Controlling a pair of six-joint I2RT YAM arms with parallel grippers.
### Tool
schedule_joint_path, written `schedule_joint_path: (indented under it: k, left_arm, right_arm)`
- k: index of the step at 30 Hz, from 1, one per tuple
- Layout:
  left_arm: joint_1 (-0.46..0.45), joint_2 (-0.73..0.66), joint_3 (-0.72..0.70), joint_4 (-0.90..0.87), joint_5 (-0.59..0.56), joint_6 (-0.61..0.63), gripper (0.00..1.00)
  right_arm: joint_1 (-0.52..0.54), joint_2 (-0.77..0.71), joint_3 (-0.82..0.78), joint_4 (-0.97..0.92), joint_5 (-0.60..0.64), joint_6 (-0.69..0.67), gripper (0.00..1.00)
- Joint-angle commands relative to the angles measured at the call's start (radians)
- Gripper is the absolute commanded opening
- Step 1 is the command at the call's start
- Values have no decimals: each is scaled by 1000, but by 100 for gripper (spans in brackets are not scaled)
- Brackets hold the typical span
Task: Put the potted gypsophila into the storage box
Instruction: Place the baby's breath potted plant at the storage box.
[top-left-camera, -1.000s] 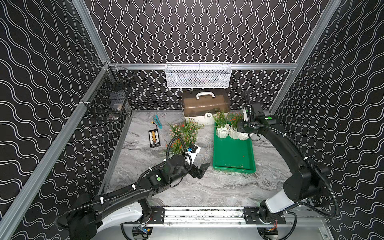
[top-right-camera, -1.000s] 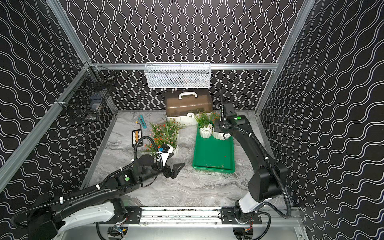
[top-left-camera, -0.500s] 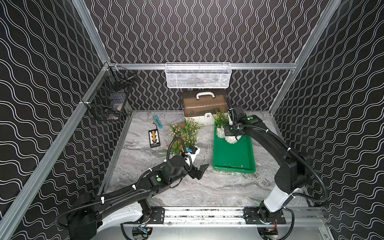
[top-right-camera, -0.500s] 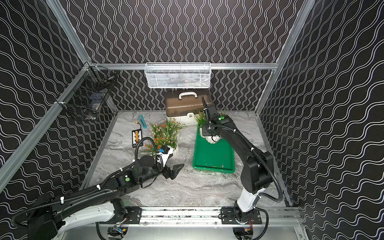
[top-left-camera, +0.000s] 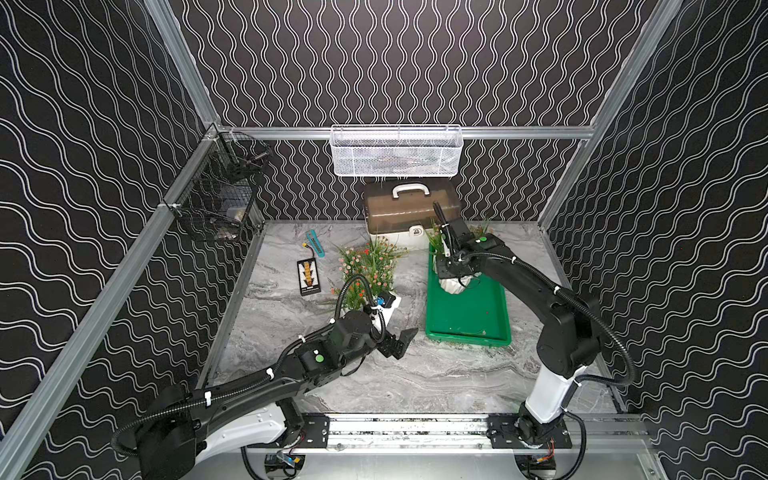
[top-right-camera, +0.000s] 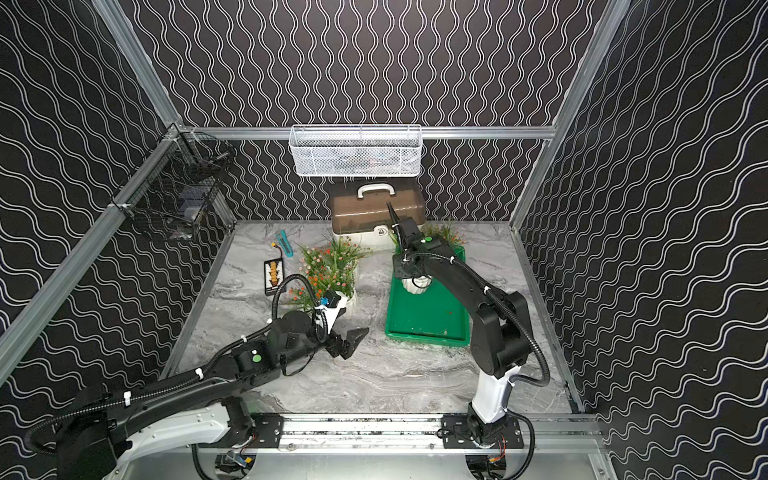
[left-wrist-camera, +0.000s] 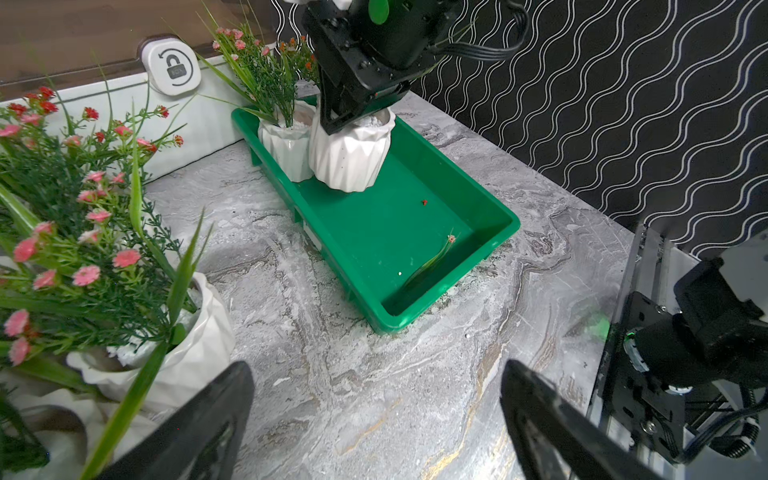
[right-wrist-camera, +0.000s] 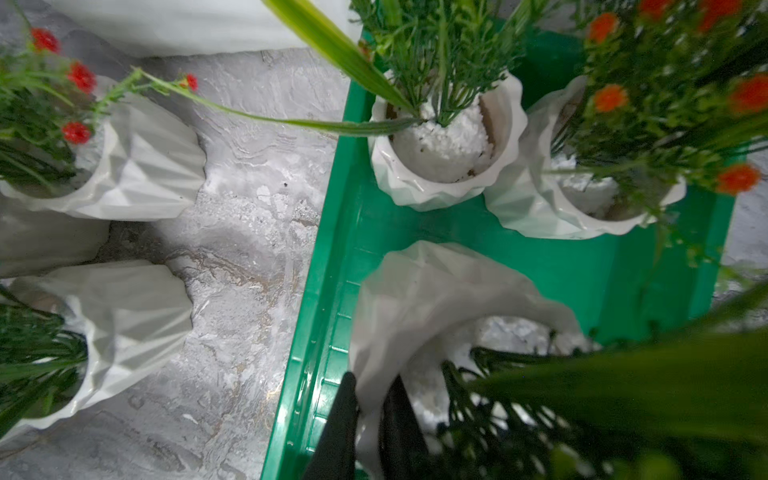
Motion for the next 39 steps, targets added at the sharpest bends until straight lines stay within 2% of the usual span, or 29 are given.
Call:
schedule_joint_path:
  k: [1, 39]
  left_arm:
    - [0, 5, -1, 25, -11, 5, 95]
    - [0, 15, -1, 25, -16, 9, 95]
  right_arm:
    - [2, 13, 9, 51, 10, 1, 0]
    - [3, 178, 65, 105, -30, 25, 1]
